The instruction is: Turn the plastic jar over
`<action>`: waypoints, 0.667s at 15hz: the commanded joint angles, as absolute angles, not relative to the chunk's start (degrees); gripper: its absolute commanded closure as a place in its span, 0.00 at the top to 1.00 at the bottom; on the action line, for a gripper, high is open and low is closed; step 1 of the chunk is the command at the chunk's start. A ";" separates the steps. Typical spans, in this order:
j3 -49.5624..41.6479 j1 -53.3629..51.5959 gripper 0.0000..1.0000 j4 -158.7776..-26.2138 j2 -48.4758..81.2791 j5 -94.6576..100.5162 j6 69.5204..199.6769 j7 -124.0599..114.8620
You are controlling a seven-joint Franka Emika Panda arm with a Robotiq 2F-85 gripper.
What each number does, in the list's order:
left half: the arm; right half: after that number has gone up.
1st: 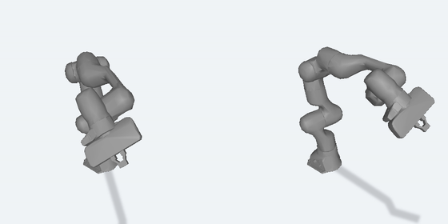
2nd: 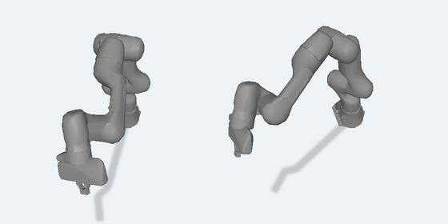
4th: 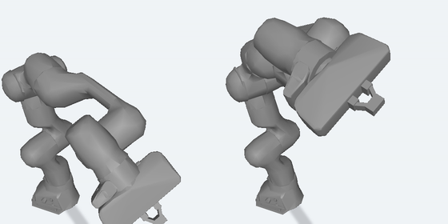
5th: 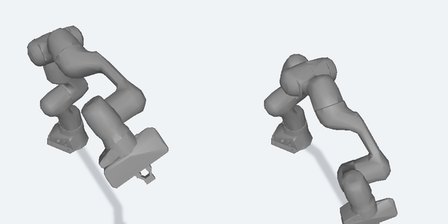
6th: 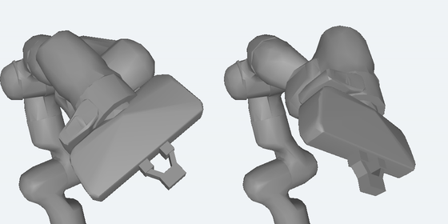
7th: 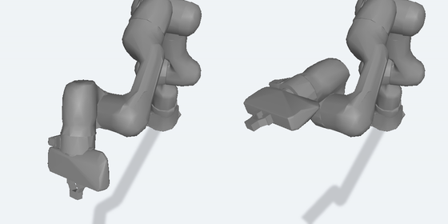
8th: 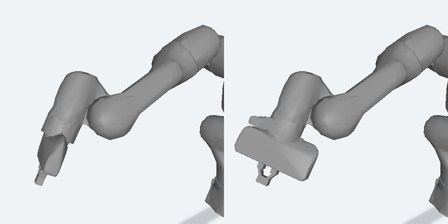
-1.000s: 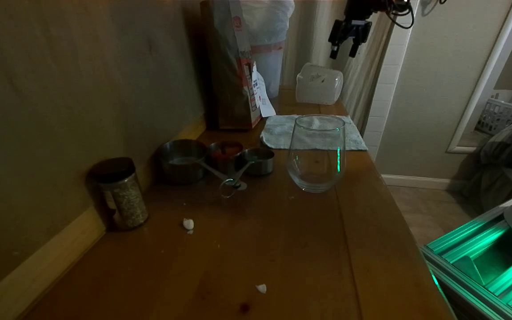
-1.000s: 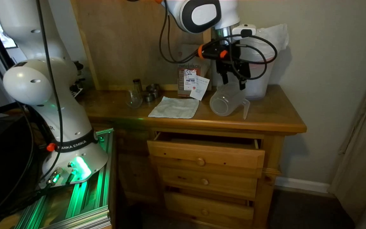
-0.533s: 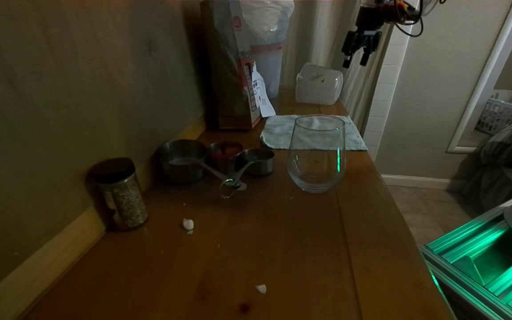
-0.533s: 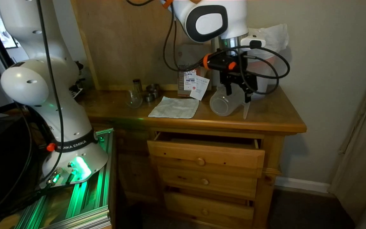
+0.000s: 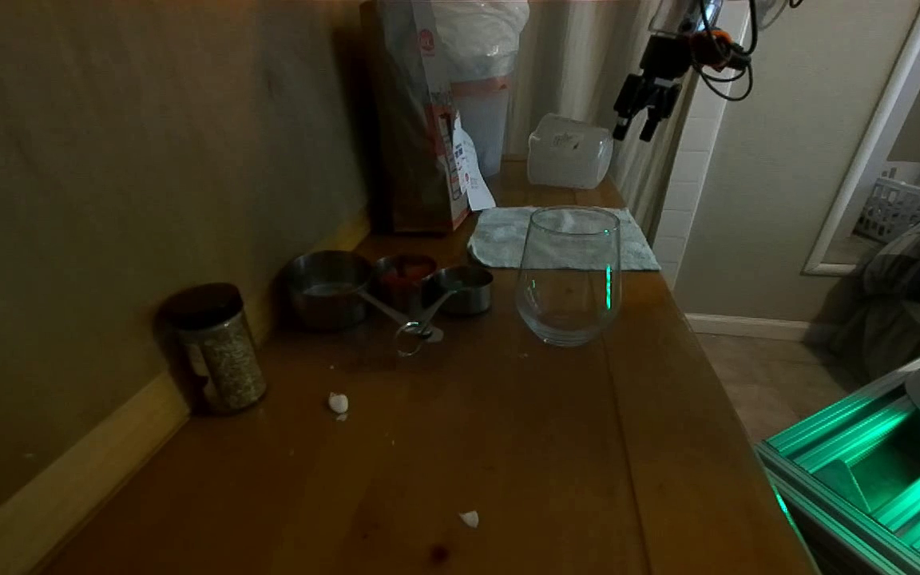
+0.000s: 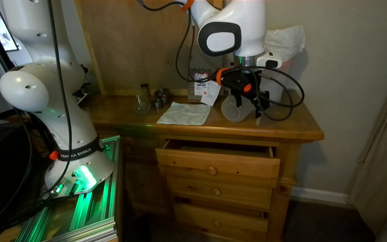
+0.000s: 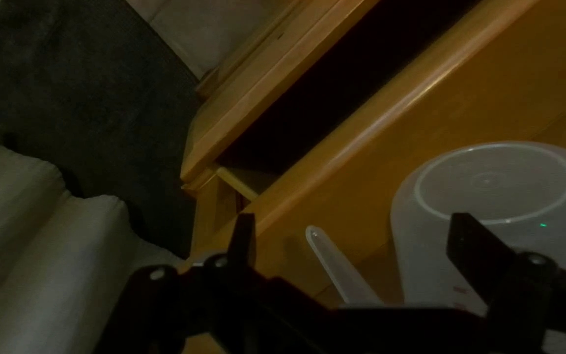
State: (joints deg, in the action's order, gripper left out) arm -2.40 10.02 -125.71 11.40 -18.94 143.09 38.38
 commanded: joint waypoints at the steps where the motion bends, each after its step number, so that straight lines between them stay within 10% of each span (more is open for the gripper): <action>1: -0.37 12.06 1.00 -123.93 12.93 -25.43 141.28 43.71; 10: 0.22 11.58 1.00 -121.90 14.31 -31.76 133.40 46.44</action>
